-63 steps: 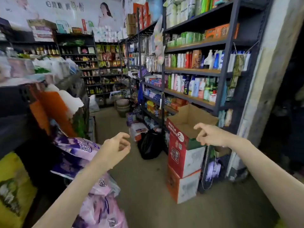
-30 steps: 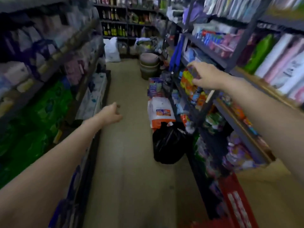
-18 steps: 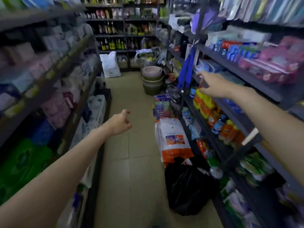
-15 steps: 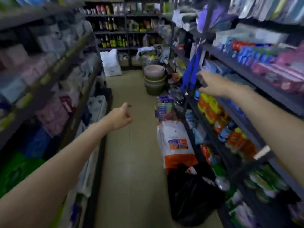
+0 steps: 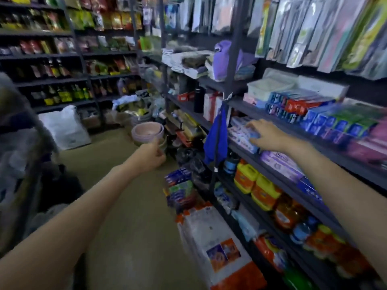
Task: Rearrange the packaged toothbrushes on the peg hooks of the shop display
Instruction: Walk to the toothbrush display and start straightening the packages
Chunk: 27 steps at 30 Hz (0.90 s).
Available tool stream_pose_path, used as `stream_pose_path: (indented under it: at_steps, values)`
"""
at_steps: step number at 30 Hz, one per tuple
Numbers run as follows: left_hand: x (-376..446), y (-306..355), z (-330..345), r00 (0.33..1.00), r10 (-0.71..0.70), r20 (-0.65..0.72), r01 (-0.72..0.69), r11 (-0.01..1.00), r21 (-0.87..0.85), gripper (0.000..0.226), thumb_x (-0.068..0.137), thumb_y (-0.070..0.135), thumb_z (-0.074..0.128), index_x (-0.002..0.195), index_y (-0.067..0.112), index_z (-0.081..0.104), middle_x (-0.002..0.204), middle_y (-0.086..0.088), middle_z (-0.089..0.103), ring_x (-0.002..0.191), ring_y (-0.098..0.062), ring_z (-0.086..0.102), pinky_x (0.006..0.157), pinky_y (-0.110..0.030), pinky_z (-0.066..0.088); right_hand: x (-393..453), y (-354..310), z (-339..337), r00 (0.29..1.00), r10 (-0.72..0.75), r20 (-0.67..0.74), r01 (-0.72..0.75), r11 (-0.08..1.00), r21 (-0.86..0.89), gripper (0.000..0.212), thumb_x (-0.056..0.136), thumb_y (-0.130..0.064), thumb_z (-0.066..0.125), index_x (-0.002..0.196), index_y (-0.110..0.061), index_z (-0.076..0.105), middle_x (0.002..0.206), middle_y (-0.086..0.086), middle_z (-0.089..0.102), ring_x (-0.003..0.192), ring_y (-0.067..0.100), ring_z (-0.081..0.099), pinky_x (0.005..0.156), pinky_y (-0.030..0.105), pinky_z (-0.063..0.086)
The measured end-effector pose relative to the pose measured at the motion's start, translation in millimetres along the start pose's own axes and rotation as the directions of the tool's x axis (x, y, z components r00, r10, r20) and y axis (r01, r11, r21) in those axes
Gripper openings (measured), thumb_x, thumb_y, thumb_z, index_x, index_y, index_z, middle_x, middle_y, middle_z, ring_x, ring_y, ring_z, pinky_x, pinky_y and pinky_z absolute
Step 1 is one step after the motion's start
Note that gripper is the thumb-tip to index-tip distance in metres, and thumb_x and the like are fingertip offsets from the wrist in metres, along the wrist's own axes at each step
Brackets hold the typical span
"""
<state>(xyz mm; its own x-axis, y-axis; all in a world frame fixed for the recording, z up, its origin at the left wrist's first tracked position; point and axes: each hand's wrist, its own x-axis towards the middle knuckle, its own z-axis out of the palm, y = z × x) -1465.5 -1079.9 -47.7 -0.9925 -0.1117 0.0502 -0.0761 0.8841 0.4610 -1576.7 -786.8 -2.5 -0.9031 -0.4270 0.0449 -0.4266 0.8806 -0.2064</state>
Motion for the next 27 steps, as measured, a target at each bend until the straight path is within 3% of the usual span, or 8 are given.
stream_pose_path:
  at_steps: [2,5,9,13,17,21,27]
  values:
    - [60.9,8.6,-3.5,0.991,0.134,0.019,-0.134,0.991,0.014,0.048,0.092,0.012,0.051,0.136,0.003,0.033,0.106,-0.014,0.063,0.096,-0.027,0.06,0.076,-0.031,0.045,30.0,17.5,-7.6,0.996,0.089,-0.022,-0.088,0.996,0.019,0.047,0.092,-0.02,0.054,0.135,-0.008,0.039,0.137,0.019,0.038,0.128,0.034,0.035,0.102,0.037,0.03]
    - [141.4,22.2,3.4,0.948,0.305,0.086,-0.313,0.945,0.094,0.039,0.094,0.014,0.049,0.132,0.009,0.042,0.116,-0.006,0.059,0.103,-0.022,0.057,0.059,-0.012,0.036,68.7,47.8,-15.2,0.981,0.187,-0.045,-0.184,0.981,0.053,0.048,0.092,-0.019,0.054,0.135,-0.007,0.037,0.132,0.018,0.04,0.12,0.031,0.041,0.092,0.033,0.035]
    - [241.0,31.8,17.2,0.874,0.478,0.084,-0.484,0.87,0.089,0.03,0.089,0.011,0.055,0.119,0.006,0.054,0.117,-0.011,0.055,0.105,-0.026,0.054,0.078,-0.02,0.037,128.6,84.1,-22.8,0.939,0.305,-0.157,-0.285,0.949,0.134,0.055,0.09,-0.01,0.055,0.139,-0.004,0.03,0.129,0.024,0.047,0.113,0.033,0.049,0.085,0.03,0.037]
    - [324.8,44.1,5.2,0.832,0.555,-0.015,-0.555,0.832,0.013,0.039,0.087,0.007,0.053,0.126,0.008,0.05,0.119,-0.008,0.051,0.106,-0.024,0.053,0.083,-0.025,0.037,191.4,94.6,-28.1,0.905,0.383,-0.183,-0.341,0.913,0.222,0.061,0.091,-0.01,0.055,0.142,-0.007,0.022,0.13,0.026,0.048,0.113,0.036,0.051,0.088,0.033,0.04]
    - [396.9,65.1,-7.7,0.772,0.621,-0.138,-0.636,0.76,-0.134,0.041,0.088,0.004,0.053,0.128,0.009,0.047,0.126,-0.005,0.05,0.112,-0.017,0.052,0.086,-0.014,0.036,240.4,101.5,-34.9,0.864,0.418,-0.282,-0.354,0.901,0.249,0.062,0.09,-0.014,0.057,0.142,-0.01,0.024,0.135,0.021,0.04,0.124,0.031,0.041,0.096,0.032,0.034]
    - [459.3,100.9,-0.4,0.706,0.681,-0.195,-0.702,0.636,-0.319,0.044,0.087,0.005,0.054,0.13,0.009,0.044,0.129,-0.004,0.048,0.108,-0.01,0.05,0.092,-0.024,0.042,268.3,114.0,-41.6,0.708,0.52,-0.478,-0.439,0.854,0.279,0.061,0.086,-0.021,0.063,0.138,-0.01,0.032,0.135,0.017,0.036,0.125,0.034,0.035,0.103,0.04,0.03]
    - [525.8,141.8,8.8,0.53,0.833,-0.161,-0.814,0.446,-0.372,0.046,0.087,0.009,0.056,0.131,0.009,0.042,0.129,-0.006,0.046,0.113,-0.017,0.049,0.093,-0.033,0.043,302.4,131.2,-59.0,0.345,0.743,-0.574,-0.635,0.635,0.44,0.07,0.082,-0.026,0.069,0.137,-0.004,0.032,0.138,0.022,0.028,0.126,0.039,0.03,0.104,0.042,0.027]
